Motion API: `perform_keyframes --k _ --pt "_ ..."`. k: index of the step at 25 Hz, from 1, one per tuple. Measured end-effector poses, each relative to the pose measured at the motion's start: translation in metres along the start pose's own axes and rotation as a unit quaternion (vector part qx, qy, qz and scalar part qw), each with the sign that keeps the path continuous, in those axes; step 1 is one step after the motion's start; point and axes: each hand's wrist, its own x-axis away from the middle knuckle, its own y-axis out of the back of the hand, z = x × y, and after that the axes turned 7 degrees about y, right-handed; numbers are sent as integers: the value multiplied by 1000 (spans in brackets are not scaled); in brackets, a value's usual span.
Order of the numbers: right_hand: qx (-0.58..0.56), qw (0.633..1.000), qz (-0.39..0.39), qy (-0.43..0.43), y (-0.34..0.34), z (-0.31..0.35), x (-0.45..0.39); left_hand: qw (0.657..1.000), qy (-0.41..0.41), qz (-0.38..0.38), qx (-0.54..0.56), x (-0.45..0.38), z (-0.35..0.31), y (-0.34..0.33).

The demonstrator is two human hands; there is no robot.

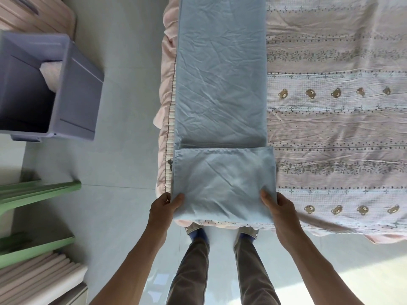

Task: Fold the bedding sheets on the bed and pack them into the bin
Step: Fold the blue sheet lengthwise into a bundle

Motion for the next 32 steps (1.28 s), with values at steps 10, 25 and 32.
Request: perform_keyframes --k 10,25,32 --pt "57 994 -93 14 5 -4 35 993 -95 -64 -11 35 21 15" --pt "-187 977 84 -55 29 155 35 980 -13 127 151 75 -141 44" --pt "27 998 -6 59 -13 187 -112 989 -22 146 20 -38 -244 1"
